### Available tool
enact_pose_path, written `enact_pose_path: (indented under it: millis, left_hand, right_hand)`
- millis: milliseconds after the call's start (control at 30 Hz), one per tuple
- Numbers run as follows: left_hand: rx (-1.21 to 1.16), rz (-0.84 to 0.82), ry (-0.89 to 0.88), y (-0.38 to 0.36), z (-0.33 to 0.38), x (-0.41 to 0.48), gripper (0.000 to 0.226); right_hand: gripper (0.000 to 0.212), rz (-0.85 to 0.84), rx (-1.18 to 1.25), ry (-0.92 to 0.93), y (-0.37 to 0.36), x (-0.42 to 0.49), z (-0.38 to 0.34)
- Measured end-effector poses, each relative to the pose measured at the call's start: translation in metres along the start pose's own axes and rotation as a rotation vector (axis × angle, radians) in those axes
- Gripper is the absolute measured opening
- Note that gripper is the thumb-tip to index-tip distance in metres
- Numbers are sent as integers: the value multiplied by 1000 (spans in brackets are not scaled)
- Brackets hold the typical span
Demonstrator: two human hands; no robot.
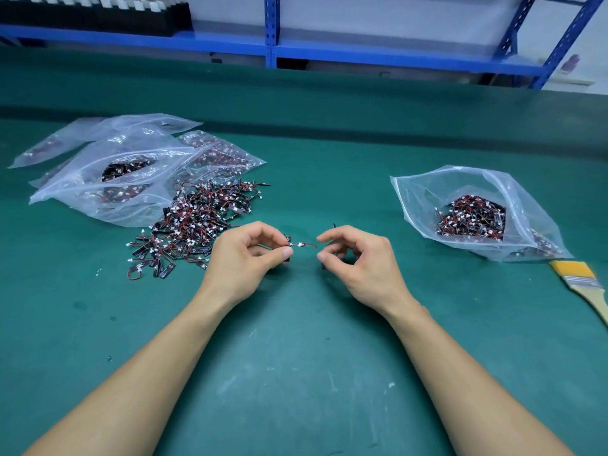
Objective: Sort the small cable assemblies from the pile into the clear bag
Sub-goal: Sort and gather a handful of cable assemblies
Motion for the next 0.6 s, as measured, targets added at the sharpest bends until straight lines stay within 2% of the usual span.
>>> enact_pose_path:
  millis: [133,233,467,600]
  left_hand:
    - [52,24,12,-3,0,-3,15]
    - [111,35,2,-4,1,-4,17]
    - [37,-71,-28,-10,6,-8,18]
    - [84,-133,7,-12,4,-11,19]
  right_hand:
    - [26,79,-61,2,7,2,1]
    - [22,120,-13,30,9,0,-2]
    - [12,100,-262,37,8,0,3]
    - [11,210,-238,56,13,1,1]
Point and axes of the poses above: each hand's wrist, its own x-axis towards the middle knuckle, its own y-axis out of the back of the hand, z = x × y, the point moved 3 cm from there along x, towards the middle knuckle, and after that the axes turned 7 degrees about -x, right-handed, at the moved point
